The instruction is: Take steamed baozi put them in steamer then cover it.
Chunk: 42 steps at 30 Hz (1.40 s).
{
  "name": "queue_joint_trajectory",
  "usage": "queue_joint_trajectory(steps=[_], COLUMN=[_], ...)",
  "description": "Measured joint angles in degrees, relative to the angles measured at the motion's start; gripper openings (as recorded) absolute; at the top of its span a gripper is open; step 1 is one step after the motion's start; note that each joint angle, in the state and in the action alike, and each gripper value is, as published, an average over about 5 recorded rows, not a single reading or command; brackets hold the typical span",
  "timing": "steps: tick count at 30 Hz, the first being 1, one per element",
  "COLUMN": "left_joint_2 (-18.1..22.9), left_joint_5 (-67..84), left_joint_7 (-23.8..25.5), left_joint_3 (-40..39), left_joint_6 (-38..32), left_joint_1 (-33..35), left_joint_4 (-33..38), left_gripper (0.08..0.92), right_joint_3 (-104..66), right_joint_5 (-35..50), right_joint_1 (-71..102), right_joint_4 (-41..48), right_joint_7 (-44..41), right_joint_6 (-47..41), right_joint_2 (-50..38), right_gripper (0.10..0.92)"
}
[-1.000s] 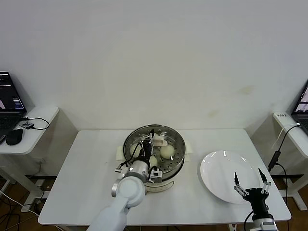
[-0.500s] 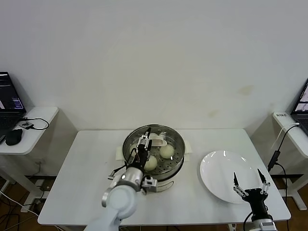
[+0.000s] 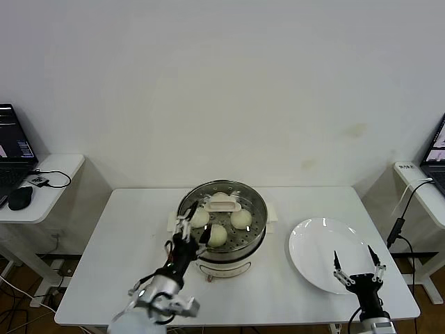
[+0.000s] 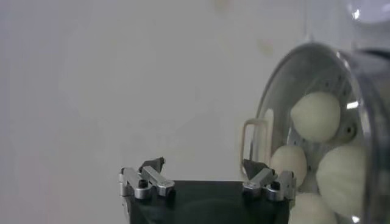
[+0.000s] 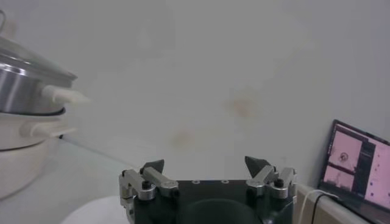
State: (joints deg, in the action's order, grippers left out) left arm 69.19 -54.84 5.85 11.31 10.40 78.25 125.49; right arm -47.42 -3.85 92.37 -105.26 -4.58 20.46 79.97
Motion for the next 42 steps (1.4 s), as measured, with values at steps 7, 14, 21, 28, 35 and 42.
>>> queue_joint_trajectory(steps=[7,14,21,28,35,42], left_joint_2=[-0.21,0.78,1.50,1.87,1.97,1.92], left_joint_5=[26.40,47.91,59.71,65.80,67.96,68.37], left_joint_7=[-7.19,-11.10,-12.00,-11.17,-10.41,-9.62], left_joint_3=[9.75,16.84,21.31,23.18,24.05,24.40], left_joint_6=[-7.31,-12.46,-15.66,-16.53,-17.42,-17.94], left_joint_1=[9.19,15.85,19.50,20.94,21.33,21.66], left_joint_4=[-0.56,-2.66,-5.56,-7.20,-8.77,-9.56], left_gripper=[0.823,0.823,0.823,0.823,0.823,0.823], right_joint_3=[1.21,3.04,4.36,5.27,5.36,5.50], right_joint_5=[1.10,4.02,5.62,6.13,6.25,5.86], right_joint_1=[1.33,3.63,5.21,6.21,6.85,6.78], right_joint_4=[-1.05,-3.07,-4.23,-5.23,-5.50,-5.45], right_joint_7=[-0.59,-2.28,-3.70,-4.66,-5.34,-5.67], right_joint_6=[-0.75,-3.58,-6.19,-7.50,-8.09,-8.04], right_joint_2=[-0.45,-1.38,-1.64,-1.68,-1.62,-1.06], right_gripper=[0.823,0.823,0.823,0.823,0.823,0.823])
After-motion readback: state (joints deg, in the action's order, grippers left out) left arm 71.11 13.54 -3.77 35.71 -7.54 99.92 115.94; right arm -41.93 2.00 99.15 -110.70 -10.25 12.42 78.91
